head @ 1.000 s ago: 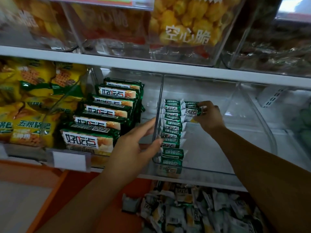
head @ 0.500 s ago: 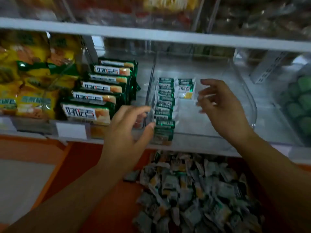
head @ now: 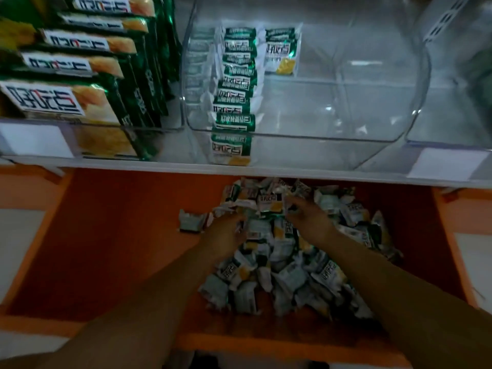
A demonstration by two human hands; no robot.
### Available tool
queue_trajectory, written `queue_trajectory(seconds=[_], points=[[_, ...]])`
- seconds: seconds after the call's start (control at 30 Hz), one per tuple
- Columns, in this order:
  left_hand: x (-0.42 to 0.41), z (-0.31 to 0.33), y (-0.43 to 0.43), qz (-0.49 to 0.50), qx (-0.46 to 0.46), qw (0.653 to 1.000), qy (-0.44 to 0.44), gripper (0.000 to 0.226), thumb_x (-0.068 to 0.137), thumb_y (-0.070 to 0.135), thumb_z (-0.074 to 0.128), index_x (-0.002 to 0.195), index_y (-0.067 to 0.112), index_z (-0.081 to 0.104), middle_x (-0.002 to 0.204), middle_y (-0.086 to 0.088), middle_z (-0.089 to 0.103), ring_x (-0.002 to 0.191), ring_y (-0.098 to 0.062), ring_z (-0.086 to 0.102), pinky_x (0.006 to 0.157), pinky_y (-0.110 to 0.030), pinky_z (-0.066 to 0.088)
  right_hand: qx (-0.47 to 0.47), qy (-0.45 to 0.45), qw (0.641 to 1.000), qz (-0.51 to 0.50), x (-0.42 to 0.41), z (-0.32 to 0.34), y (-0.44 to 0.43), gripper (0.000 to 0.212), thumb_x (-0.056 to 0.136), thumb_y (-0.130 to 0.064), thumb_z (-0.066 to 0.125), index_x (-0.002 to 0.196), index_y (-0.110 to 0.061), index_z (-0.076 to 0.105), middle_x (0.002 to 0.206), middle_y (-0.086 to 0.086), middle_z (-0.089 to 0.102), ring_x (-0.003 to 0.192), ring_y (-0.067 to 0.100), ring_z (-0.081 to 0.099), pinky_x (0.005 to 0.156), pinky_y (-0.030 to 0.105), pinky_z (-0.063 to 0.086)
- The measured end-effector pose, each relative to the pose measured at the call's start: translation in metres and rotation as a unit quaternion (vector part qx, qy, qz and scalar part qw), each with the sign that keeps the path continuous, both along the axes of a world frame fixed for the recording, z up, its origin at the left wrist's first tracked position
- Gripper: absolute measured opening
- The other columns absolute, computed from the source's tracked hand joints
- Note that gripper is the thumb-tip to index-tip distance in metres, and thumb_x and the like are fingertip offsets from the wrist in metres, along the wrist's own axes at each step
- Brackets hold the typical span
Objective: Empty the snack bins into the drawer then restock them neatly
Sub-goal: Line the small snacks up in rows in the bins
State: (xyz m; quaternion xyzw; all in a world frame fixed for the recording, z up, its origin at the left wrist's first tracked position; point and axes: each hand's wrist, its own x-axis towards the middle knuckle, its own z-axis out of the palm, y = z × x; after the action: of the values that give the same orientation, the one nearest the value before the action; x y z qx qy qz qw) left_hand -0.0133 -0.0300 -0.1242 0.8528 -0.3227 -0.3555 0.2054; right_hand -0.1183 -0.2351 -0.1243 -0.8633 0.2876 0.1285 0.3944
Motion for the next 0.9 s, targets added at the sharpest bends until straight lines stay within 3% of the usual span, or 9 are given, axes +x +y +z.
queue_trajectory(seconds=[0.1, 0.23, 0.3, 0.37, 0.47, 0.57, 0.73, 0.83, 0.9], points=[[-0.004, -0.024, -0.003, 0.020, 0.002, 1.000, 0.018, 0.048, 0.092, 0.023, 0.066, 0.136, 0.006, 0.053, 0.136, -0.016, 0.054, 0.124, -0.033, 0.050, 0.098, -0.033, 0.040, -0.019, -0.002, 1.000, 0.005, 0.029, -0.018, 0.002, 0.052, 0.098, -0.035, 0.052, 0.147, -0.021, 0.038, 0.114, 0.015, 0.055, 0.108, 0.032, 0.055, 0.083, 0.033, 0.045], [-0.002, -0.041, -0.015, 0.016, 0.022, 1.000, 0.015, 0.061, 0.085, 0.048, 0.062, 0.129, 0.006, 0.056, 0.127, -0.016, 0.059, 0.118, -0.033, 0.053, 0.099, -0.036, 0.037, -0.028, 0.045, 0.998, -0.015, 0.047, -0.035, 0.002, 0.057, 0.097, -0.038, 0.052, 0.149, -0.024, 0.033, 0.110, 0.019, 0.056, 0.105, 0.037, 0.058, 0.085, 0.035, 0.047], [-0.002, -0.048, -0.020, 0.009, 0.028, 0.999, -0.014, 0.060, 0.091, 0.042, 0.062, 0.141, 0.013, 0.046, 0.139, -0.011, 0.053, 0.128, -0.030, 0.046, 0.106, -0.031, 0.027, -0.044, 0.048, 0.998, -0.010, 0.046, -0.043, 0.004, 0.058, 0.093, -0.036, 0.059, 0.145, -0.022, 0.039, 0.122, 0.021, 0.055, 0.111, 0.039, 0.056, 0.093, 0.041, 0.049], [-0.001, -0.053, -0.023, 0.012, 0.028, 0.999, -0.038, 0.060, 0.092, 0.039, 0.064, 0.144, 0.017, 0.043, 0.140, -0.009, 0.053, 0.128, -0.030, 0.045, 0.106, -0.032, 0.028, -0.050, 0.058, 0.997, -0.013, 0.040, -0.044, 0.008, 0.056, 0.090, -0.033, 0.065, 0.140, -0.018, 0.044, 0.129, 0.020, 0.047, 0.114, 0.039, 0.053, 0.095, 0.042, 0.048], [-0.003, -0.057, -0.023, 0.031, 0.022, 0.999, -0.024, 0.062, 0.085, 0.040, 0.072, 0.139, 0.020, 0.048, 0.133, -0.010, 0.058, 0.121, -0.034, 0.049, 0.099, -0.040, 0.041, 0.006, 0.035, 0.997, -0.072, 0.026, -0.039, 0.012, 0.053, 0.083, -0.022, 0.075, 0.128, -0.010, 0.050, 0.121, 0.011, 0.050, 0.104, 0.027, 0.055, 0.083, 0.028, 0.046], [-0.005, -0.052, -0.021, 0.085, -0.003, 0.996, 0.011, 0.073, 0.079, 0.038, 0.080, 0.140, 0.016, 0.048, 0.133, -0.008, 0.059, 0.120, -0.032, 0.054, 0.096, -0.040, 0.047, 0.053, 0.014, 0.990, -0.129, 0.013, -0.028, 0.013, 0.037, 0.084, -0.014, 0.073, 0.111, -0.009, 0.049, 0.103, 0.008, 0.056, 0.076, 0.014, 0.056, 0.051, 0.011, 0.039], [-0.010, -0.025, -0.010, 0.143, -0.037, 0.982, 0.120, 0.062, 0.085, 0.018, 0.075, 0.140, 0.011, 0.047, 0.139, -0.005, 0.054, 0.115, -0.019, 0.056, 0.081, -0.015, 0.044, 0.136, -0.015, 0.977, -0.161, -0.014, 0.003, 0.018, 0.052, 0.088, -0.016, 0.069, 0.135, -0.009, 0.048, 0.138, 0.009, 0.049, 0.114, 0.023, 0.054, 0.075, 0.018, 0.042], [-0.019, -0.003, 0.001, 0.199, -0.093, 0.962, 0.161, 0.059, 0.087, 0.014, 0.072, 0.140, 0.017, 0.046, 0.142, -0.006, 0.050, 0.117, -0.024, 0.057, 0.089, -0.033, 0.054, 0.150, -0.033, 0.972, -0.179, -0.034, 0.024, 0.026, 0.044, 0.092, -0.024, 0.065, 0.133, -0.016, 0.051, 0.122, 0.004, 0.055, 0.082, 0.012, 0.058, 0.064, 0.019, 0.046], [-0.026, 0.019, 0.005, 0.234, -0.128, 0.944, 0.194, 0.058, 0.091, 0.012, 0.068, 0.141, 0.024, 0.042, 0.138, -0.001, 0.048, 0.108, -0.027, 0.063, 0.081, -0.039, 0.059, 0.154, -0.062, 0.966, -0.199, -0.044, 0.042, 0.034, 0.040, 0.091, -0.026, 0.066, 0.129, -0.021, 0.052, 0.105, -0.004, 0.056, 0.069, 0.010, 0.057, 0.053, 0.018, 0.047]])
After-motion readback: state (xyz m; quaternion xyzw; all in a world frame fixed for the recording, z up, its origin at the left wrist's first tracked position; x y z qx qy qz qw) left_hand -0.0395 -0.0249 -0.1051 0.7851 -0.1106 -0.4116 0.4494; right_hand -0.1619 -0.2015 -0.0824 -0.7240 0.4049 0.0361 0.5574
